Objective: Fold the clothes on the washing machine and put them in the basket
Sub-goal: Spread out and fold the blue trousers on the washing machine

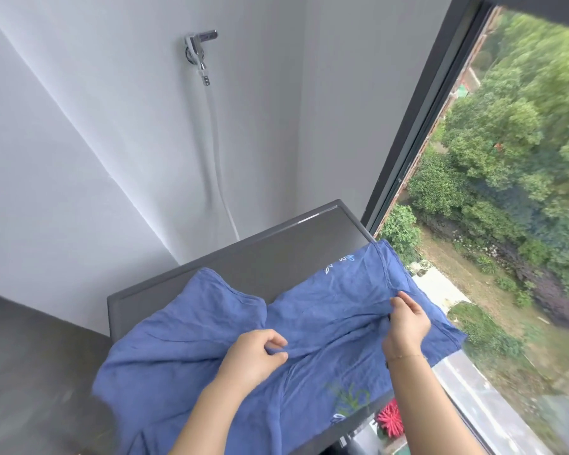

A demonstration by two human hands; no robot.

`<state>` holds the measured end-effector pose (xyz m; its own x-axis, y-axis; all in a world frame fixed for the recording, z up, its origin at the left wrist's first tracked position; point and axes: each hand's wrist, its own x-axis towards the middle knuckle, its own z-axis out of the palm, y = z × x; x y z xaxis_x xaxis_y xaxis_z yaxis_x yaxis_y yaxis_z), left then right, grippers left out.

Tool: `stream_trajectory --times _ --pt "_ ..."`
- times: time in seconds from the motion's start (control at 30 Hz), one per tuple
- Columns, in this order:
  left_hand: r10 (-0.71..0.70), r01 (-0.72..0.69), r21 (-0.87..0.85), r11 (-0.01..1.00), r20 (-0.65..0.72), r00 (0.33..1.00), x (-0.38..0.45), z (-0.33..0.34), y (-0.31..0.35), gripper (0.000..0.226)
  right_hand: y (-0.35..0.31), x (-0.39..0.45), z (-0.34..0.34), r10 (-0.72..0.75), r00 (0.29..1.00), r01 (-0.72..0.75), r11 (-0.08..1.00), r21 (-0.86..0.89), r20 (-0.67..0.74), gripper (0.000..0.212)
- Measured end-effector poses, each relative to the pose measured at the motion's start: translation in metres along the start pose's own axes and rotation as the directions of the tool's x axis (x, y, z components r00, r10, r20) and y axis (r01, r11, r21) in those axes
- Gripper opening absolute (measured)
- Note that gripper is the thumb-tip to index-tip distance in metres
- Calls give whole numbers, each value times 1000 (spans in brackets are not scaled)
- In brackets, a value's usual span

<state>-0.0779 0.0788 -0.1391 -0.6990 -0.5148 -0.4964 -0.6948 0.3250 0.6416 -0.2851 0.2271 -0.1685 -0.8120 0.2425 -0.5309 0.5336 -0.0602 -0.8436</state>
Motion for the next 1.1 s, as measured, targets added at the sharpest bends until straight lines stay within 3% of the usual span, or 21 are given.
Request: stream_trajectory --times 0.1,0.17,0.23,0.33,0.43,0.5,0.57,0.63,0.73,0.8,0.87,0.97,1.1 --pt "14 -15 -36 999 -45 999 0 -2 -6 15 -8 -24 6 -132 990 118 963 -244 -41 35" --pt "26 -41 -68 997 -217 976 0 -11 -9 16 -11 -45 17 -313 939 341 899 -276 142 30" --pt "9 -54 -112 992 -367 930 0 -27 -17 19 -6 -68 32 -359 835 494 822 -283 416 24" --pt "-68 -11 -160 987 -478 876 5 -61 -38 21 9 -93 59 -138 704 602 636 -483 696 17" --pt "-171 109 -144 984 -551 817 14 -91 -67 22 31 -110 77 82 652 653 443 -614 754 23" --pt "-218 158 -152 976 -598 771 21 -105 -85 22 42 -123 85 62 651 710 301 -636 756 19" --pt "-187 140 -124 982 -606 773 31 -112 -91 23 45 -131 90 34 635 763 131 -634 772 20" --pt "-162 135 -90 987 -581 798 42 -118 -91 28 48 -134 96 87 616 787 -72 -612 783 38" --pt "-261 266 -58 962 -474 841 58 -123 -94 43 51 -137 105 162 604 794 -200 -574 780 45" --pt "-329 355 -3 935 -381 864 65 -121 -98 51 54 -138 109 152 583 810 -182 -557 798 41" --pt "-332 373 42 927 -371 867 70 -118 -102 43 60 -137 112 121 562 827 -71 -557 819 36" --pt "-255 311 84 947 -395 883 69 -116 -102 22 63 -133 114 88 547 799 241 -551 833 29" --pt "-146 37 -319 947 -325 934 43 -127 -101 12 55 -133 109 143 507 552 704 -447 850 22"
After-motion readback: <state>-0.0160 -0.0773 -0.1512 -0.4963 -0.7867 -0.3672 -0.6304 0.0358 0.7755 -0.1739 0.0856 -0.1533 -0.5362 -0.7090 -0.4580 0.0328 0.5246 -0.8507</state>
